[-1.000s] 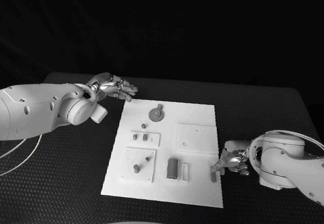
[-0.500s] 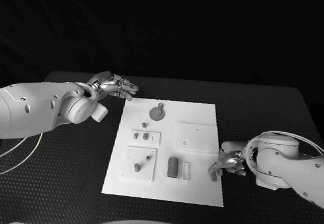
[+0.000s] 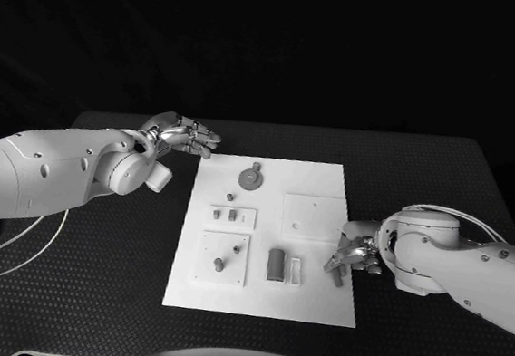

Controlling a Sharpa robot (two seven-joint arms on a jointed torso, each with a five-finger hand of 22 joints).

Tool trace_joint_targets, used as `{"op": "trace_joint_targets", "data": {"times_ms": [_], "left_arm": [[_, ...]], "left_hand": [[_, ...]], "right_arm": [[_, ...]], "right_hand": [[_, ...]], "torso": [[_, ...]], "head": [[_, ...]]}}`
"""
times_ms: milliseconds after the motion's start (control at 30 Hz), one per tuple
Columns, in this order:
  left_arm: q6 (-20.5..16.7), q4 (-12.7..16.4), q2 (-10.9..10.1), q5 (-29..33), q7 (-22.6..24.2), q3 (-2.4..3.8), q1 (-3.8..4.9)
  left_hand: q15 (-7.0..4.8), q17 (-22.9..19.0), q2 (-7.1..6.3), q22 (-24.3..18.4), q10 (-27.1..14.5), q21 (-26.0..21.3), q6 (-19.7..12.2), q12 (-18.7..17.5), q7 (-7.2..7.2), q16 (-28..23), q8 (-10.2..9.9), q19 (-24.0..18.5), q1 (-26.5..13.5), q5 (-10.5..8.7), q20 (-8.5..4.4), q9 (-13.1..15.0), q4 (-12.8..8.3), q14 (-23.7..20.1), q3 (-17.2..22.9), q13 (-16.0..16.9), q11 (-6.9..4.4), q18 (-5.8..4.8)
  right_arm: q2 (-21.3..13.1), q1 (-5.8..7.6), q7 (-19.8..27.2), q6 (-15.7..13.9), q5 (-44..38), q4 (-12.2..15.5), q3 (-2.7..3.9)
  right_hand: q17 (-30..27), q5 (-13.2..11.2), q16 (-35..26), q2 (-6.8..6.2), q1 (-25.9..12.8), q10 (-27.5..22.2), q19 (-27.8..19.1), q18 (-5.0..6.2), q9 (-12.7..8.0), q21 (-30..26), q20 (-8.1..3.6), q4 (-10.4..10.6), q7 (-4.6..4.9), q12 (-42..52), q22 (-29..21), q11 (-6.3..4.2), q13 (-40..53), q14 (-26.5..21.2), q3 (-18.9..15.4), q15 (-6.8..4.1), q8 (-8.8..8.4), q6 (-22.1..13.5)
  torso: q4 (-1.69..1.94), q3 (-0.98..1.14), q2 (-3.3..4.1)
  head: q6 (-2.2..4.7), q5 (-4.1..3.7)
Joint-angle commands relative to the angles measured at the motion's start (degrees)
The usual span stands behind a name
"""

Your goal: Assemble the parts on the task board

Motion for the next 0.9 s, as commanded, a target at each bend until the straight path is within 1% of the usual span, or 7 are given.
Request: {"op": "trace_joint_targets", "data": {"times_ms": [33, 233, 533, 667, 767, 800, 900], "left_arm": [[0.83, 0.14, 0.00, -0.07, 0.32, 0.03, 0.06], [0.97, 0.15, 0.06, -0.08, 0.22, 0.03, 0.06], [0.92, 0.17, -0.01, -0.11, 0.11, 0.03, 0.06], [0.87, 0.18, -0.02, -0.11, 0.11, 0.03, 0.06], [0.87, 0.18, -0.03, -0.11, 0.11, 0.03, 0.06], [0.87, 0.18, -0.03, -0.11, 0.11, 0.03, 0.06], [0.88, 0.18, 0.01, -0.11, 0.14, 0.03, 0.06]], "left_hand": [[0.07, 0.11, -0.08, -0.07, -0.25, 0.23, -0.43, 0.25, -0.03, -0.35, 0.37, -0.12, -0.64, -0.17, 0.11, -0.07, 0.14, 0.14, -0.07, -0.08, 0.27, 0.38], [0.07, 0.14, -0.07, -0.07, -0.25, 0.23, -0.43, 0.25, -0.03, -0.38, 0.38, -0.13, -0.66, -0.17, 0.11, -0.07, 0.15, 0.14, -0.07, -0.09, 0.27, 0.38], [0.07, 0.19, -0.07, -0.08, -0.26, 0.23, -0.44, 0.24, -0.02, -0.41, 0.38, -0.13, -0.68, -0.18, 0.11, -0.08, 0.15, 0.15, -0.08, -0.10, 0.27, 0.38], [0.07, 0.21, -0.08, -0.08, -0.27, 0.23, -0.45, 0.24, -0.01, -0.43, 0.38, -0.13, -0.70, -0.18, 0.11, -0.09, 0.15, 0.15, -0.09, -0.11, 0.28, 0.38], [0.07, 0.23, -0.08, -0.09, -0.27, 0.23, -0.46, 0.24, 0.00, -0.44, 0.37, -0.13, -0.71, -0.18, 0.11, -0.09, 0.16, 0.15, -0.09, -0.12, 0.28, 0.38], [0.07, 0.23, -0.08, -0.09, -0.27, 0.23, -0.47, 0.24, 0.00, -0.44, 0.37, -0.13, -0.72, -0.18, 0.11, -0.10, 0.16, 0.15, -0.10, -0.12, 0.28, 0.38], [0.07, 0.25, -0.09, -0.09, -0.28, 0.24, -0.47, 0.23, 0.01, -0.46, 0.37, -0.13, -0.73, -0.18, 0.11, -0.10, 0.16, 0.16, -0.10, -0.12, 0.29, 0.38]], "right_arm": [[-0.02, -1.37, -0.56, 2.37, -6.94, -0.22, -0.91], [0.20, -1.40, -0.56, 2.51, -9.48, 0.08, -0.92], [0.39, -1.43, -0.55, 2.74, -12.27, 0.60, -1.07], [0.49, -1.43, -0.50, 2.86, -13.06, 0.98, -1.18], [0.57, -1.43, -0.45, 2.97, -13.22, 1.13, -1.23], [0.61, -1.43, -0.43, 2.98, -13.22, 1.18, -1.25], [0.65, -1.44, -0.41, 1.93, -12.20, 1.27, -1.27]], "right_hand": [[-0.10, 0.21, -0.03, 0.07, 1.56, 0.50, -0.26, 1.23, 0.09, 0.28, 0.24, -1.36, 0.43, -0.10, 1.19, -0.01, -0.08, -0.06, 0.31, -0.12, -0.57, -0.24], [-0.28, 0.21, -0.20, -1.19, 5.12, 0.51, -0.32, 1.23, 0.21, 0.31, 0.47, -2.16, 0.56, -0.26, 1.13, 0.13, -0.20, -0.01, 0.80, 0.03, -0.75, -0.34], [-0.43, 0.21, -0.43, -2.87, 11.34, 0.17, -0.71, 1.23, 0.31, 0.22, 0.70, -2.32, 0.82, -0.42, 1.10, 0.38, -0.24, -0.20, 0.41, 0.27, -1.21, -0.85], [-0.45, 0.20, -0.52, -3.20, 12.93, -0.13, -0.95, 1.23, 0.23, 0.09, 0.86, -2.31, 1.02, -0.47, 1.08, 0.57, -0.21, -0.41, -0.09, 0.43, -1.60, -1.36], [-0.45, 0.20, -0.57, -3.33, 13.14, -0.29, -1.07, 1.23, 0.08, 0.00, 0.95, -2.23, 1.19, -0.51, 1.05, 0.72, -0.20, -0.53, -0.39, 0.56, -1.95, -1.86], [-0.46, 0.20, -0.61, -3.38, 13.19, -0.41, -1.14, 1.23, -0.12, -0.06, 1.00, -2.19, 1.35, -0.55, 1.03, 0.86, -0.21, -0.61, -0.53, 0.68, -2.32, -2.38], [-0.46, 0.21, -0.65, -3.15, 13.43, -0.56, -1.25, 1.23, -0.52, -0.18, 1.09, -2.16, 1.62, -0.58, 1.01, 1.12, -0.20, -0.74, -0.67, 0.94, -2.87, -2.97]], "torso": [[-0.02, 0.00, 0.00], [-0.03, -0.03, 0.00], [-0.03, -0.05, 0.00], [-0.02, -0.05, 0.00], [-0.01, -0.06, 0.00], [-0.01, -0.06, 0.00], [-0.02, -0.04, 0.01]], "head": [[-0.16, 0.09], [-0.28, 0.10], [-0.35, 0.10], [-0.41, 0.12], [-0.46, 0.12], [-0.46, 0.12], [-0.48, 0.11]]}}
